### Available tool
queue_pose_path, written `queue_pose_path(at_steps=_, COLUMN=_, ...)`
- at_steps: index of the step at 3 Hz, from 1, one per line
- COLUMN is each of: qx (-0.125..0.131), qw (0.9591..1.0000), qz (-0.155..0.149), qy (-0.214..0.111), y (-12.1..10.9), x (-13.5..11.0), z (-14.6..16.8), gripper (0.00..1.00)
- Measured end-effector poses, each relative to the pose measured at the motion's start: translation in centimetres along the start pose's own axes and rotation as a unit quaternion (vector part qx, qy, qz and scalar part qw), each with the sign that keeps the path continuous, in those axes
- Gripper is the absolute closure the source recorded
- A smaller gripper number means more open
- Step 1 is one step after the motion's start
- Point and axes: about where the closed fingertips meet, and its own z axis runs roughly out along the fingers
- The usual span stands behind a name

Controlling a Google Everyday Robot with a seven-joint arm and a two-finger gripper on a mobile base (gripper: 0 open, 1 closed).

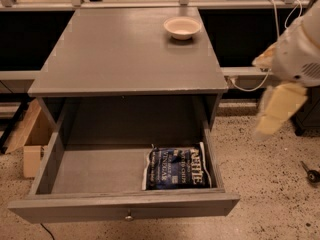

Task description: Pick blue chip bag from top drawer and place on counter

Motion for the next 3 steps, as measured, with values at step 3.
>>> queue_pose_path(at_steps=3, qx=-0.119, qw=0.9839, qz=0.019, qy=-0.132, y=3.2, x=-8.8, z=14.2, gripper=0.0)
